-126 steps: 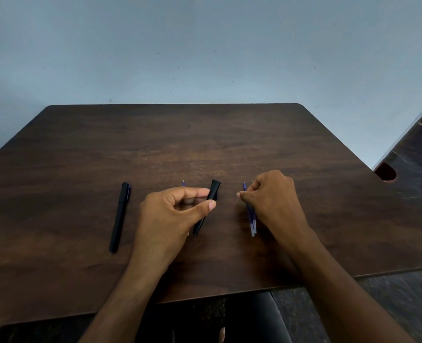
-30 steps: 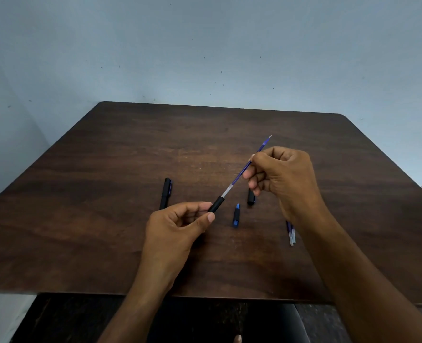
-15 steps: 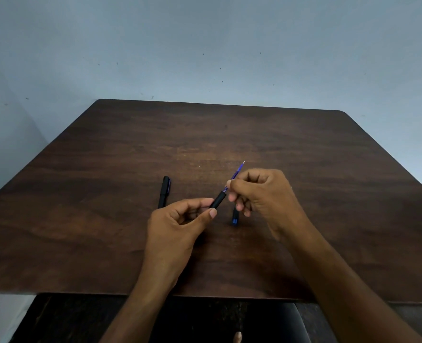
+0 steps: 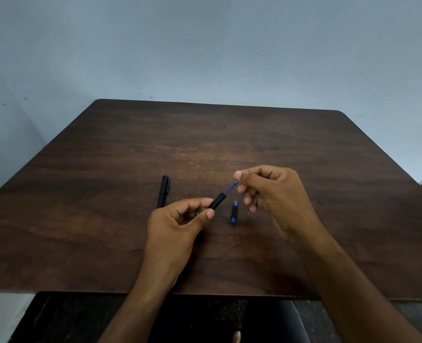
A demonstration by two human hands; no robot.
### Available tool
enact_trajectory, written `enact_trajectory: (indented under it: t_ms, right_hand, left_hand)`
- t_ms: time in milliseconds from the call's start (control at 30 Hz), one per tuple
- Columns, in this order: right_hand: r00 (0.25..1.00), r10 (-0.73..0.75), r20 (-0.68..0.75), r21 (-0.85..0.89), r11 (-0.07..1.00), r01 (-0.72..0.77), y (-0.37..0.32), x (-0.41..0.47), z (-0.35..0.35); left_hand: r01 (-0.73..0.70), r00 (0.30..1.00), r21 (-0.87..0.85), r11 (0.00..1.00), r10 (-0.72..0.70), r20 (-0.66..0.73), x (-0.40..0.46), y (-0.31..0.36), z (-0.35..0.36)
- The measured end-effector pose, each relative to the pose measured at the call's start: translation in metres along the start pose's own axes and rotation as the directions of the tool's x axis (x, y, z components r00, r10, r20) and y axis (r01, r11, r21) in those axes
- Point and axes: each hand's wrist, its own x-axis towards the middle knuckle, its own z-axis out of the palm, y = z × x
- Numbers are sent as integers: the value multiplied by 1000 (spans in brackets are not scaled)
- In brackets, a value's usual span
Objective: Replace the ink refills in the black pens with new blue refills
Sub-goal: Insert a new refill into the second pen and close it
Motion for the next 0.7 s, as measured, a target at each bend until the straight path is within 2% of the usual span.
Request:
enact_trajectory:
  t_ms: [233, 433, 567, 633, 700]
  right_hand:
    - [1000, -12, 15, -43, 999, 13, -5, -3, -3]
    - [999, -7, 37, -63, 998, 9, -5, -3, -1]
    - [994, 15, 105, -97, 995, -5, -8, -3, -5]
    - [990, 57, 130, -174, 984, -34, -9, -1, -12]
    - [985, 121, 125, -333, 940, -73, -8, 2, -17]
  left_hand:
    - [-10, 1000, -12, 1000, 10, -7, 0, 1, 0]
    - [-110, 994, 74, 991, 109, 13, -2, 2, 0]
    - [-94, 995, 44, 995, 95, -6, 0, 0, 0]
    - [-72, 997, 7, 997, 72, -22, 0, -2, 1]
    - [-51, 998, -28, 998, 50, -27, 0, -3, 2]
